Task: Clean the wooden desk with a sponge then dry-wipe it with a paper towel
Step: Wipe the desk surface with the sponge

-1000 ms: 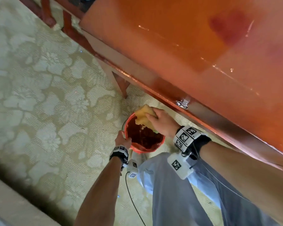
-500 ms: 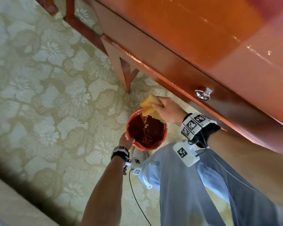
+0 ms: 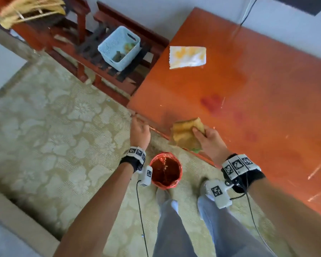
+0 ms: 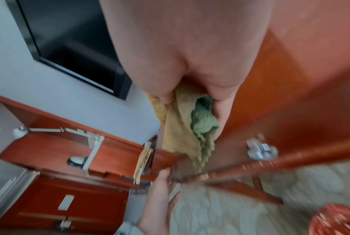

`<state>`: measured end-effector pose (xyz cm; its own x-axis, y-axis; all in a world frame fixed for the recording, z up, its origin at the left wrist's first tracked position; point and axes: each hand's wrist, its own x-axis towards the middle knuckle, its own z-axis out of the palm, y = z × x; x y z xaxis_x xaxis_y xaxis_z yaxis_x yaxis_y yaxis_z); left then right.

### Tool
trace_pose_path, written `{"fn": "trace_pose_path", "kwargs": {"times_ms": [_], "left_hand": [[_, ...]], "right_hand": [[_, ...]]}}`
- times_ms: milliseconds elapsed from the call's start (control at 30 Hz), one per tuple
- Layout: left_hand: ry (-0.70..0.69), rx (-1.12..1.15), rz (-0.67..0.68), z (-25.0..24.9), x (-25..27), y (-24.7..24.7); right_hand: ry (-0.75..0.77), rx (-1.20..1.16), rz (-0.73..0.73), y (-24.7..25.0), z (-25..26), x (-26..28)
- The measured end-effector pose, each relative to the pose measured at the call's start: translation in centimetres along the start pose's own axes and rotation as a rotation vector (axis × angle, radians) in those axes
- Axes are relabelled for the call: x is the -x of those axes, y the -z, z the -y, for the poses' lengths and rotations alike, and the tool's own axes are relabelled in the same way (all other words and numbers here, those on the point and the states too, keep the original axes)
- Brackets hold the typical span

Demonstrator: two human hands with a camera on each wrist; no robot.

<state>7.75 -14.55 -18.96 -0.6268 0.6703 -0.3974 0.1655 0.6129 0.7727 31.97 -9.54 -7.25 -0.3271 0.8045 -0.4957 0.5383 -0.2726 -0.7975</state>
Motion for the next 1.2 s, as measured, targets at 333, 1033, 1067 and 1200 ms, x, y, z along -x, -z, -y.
{"fn": "trace_pose_path", "kwargs": {"times_ms": [333, 1033, 1067, 1200], "left_hand": [[-0.106, -0.576, 0.072, -6.1, -1.2, 3.8], [-0.175, -0.700, 0.204, -8.5, -3.1, 4.0], [-0.160, -0.745, 0.241, -8.7, -3.3, 4.4], [-0.117, -0.806, 0.419, -10.0, -4.5, 7.6]], "right_hand": [[-0.008, 0.380, -0.383, 9.2, -1.3, -5.9], [0.512, 0.864, 0.190, -6.9, 5.9, -12.3], [0.523, 0.857, 0.205, -6.5, 4.8, -11.2], [0.516, 0.895, 0.285, -4.5, 0.9, -6.9]]}}
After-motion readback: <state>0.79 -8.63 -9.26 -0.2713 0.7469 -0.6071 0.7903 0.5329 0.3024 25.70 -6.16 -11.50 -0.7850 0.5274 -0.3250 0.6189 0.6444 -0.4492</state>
